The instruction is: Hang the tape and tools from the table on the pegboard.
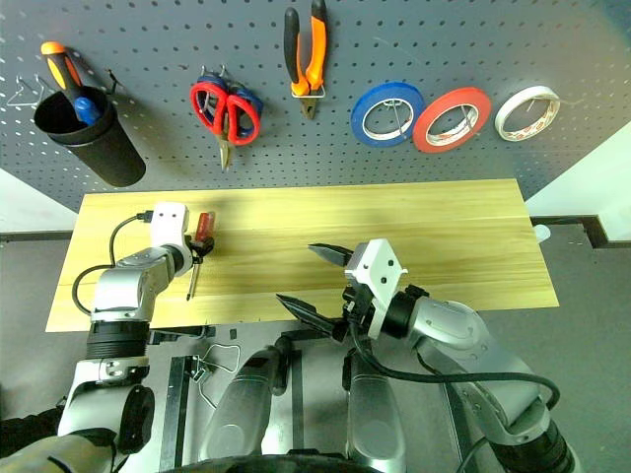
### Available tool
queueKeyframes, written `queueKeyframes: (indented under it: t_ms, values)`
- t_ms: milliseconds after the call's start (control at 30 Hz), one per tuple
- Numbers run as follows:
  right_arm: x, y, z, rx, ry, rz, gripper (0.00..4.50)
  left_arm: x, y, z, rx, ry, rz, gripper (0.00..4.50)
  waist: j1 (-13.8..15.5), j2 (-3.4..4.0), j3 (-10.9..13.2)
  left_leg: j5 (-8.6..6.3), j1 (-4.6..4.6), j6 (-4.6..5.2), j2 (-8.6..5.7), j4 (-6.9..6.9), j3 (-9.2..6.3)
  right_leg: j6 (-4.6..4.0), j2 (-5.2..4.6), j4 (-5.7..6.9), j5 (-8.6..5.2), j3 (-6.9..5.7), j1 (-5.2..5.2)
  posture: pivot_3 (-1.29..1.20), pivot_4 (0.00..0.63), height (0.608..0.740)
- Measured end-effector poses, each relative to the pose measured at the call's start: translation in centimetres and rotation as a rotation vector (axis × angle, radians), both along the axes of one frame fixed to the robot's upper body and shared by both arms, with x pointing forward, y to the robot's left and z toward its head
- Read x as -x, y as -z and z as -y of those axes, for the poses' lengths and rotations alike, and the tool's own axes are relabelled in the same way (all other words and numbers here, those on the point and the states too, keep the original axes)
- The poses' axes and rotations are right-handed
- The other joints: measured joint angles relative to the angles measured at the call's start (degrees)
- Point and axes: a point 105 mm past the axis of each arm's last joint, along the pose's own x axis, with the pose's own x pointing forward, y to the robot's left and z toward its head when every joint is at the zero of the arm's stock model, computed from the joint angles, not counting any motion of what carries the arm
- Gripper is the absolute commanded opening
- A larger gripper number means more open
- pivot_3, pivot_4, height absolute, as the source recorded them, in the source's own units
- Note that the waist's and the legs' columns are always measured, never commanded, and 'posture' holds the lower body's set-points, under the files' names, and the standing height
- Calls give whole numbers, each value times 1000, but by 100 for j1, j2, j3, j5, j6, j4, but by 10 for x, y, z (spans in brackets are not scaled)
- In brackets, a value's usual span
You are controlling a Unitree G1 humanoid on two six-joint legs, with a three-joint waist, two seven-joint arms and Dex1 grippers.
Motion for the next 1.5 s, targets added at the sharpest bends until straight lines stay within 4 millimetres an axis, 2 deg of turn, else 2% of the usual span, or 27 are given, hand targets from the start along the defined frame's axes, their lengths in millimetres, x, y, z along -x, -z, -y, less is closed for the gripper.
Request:
queueKeyframes:
  t_ms: [267, 367, 567, 767, 900, 1000, 1133, 1233, 1300, 1400, 1500]
  values:
    - [3, -1, 3, 5, 16, -3, 4500, -4, 0, -7, -22, -15, -8, 3110, 3, 1, 0, -1, -4, 2, 0, -1, 0, 0, -4, -7, 0, 0, -1, -21, 378, 703]
    - [2, -1, 4, 4, 18, -4, 4500, -4, 5, -7, -27, -23, -26, 2550, 2, 0, 1, -1, -7, 2, 0, -2, -1, 0, -4, -9, 0, 0, -2, -22, 379, 703]
    - [2, -1, 4, 7, 19, -12, 4500, -4, 5, -6, -27, -17, -29, 609, 2, 0, 1, -2, -10, 3, 0, -3, -2, 0, -6, -12, 0, 3, -5, -23, 380, 703]
    - [2, 0, 4, 8, 19, -13, 4500, -3, 3, -4, -27, -8, -27, 608, 4, 1, 1, -2, -13, 3, 0, -5, -2, -1, -7, -16, 0, 4, -6, -20, 379, 703]
    - [2, 0, 4, 7, 20, -13, 4500, -1, -3, 5, -24, 24, -23, 607, 7, 1, 1, -3, -24, 4, -1, -5, -5, 0, -7, -21, 0, 2, -13, -15, 372, 703]
    - [2, 0, 4, 8, 20, -12, 4500, 4, -13, 27, 1, 103, -16, 606, 14, 1, 1, -3, -40, 5, -2, -4, -10, 0, -7, -27, 0, -5, -21, -11, 362, 703]
    - [3, 0, 4, 8, 12, -11, 4500, 16, -29, 70, 46, 251, -8, 605, 13, 1, 1, -4, -44, 7, -4, -3, -12, 0, -8, -29, 0, -9, -22, -6, 349, 703]
    - [4, -3, 4, -8, -3, -11, 4500, 22, -41, 89, 60, 328, 1, 605, 1, 1, 1, -4, -40, 6, -3, -3, -12, 0, -4, -27, 0, -11, -22, 0, 333, 703]
    - [5, -7, 5, -33, -10, -4, 4500, 24, -50, 96, 64, 357, 20, 605, 1, 1, 0, -3, -39, 6, -2, -4, -12, 0, -2, -26, 0, -16, -22, 5, 323, 703]
    - [4, -28, 10, -137, -7, 46, 4500, 27, -60, 102, 26, 392, 60, 605, 15, 1, 0, -3, -41, 5, -3, -4, -11, 1, -2, -26, 1, -17, -22, 9, 315, 703]
    - [8, -43, 12, -196, -20, 101, 4500, 33, -62, 101, -55, 417, 90, 604, 9, 1, -2, -3, -38, 5, -3, -5, -9, 1, -2, -27, 1, -16, -21, 14, 308, 703]
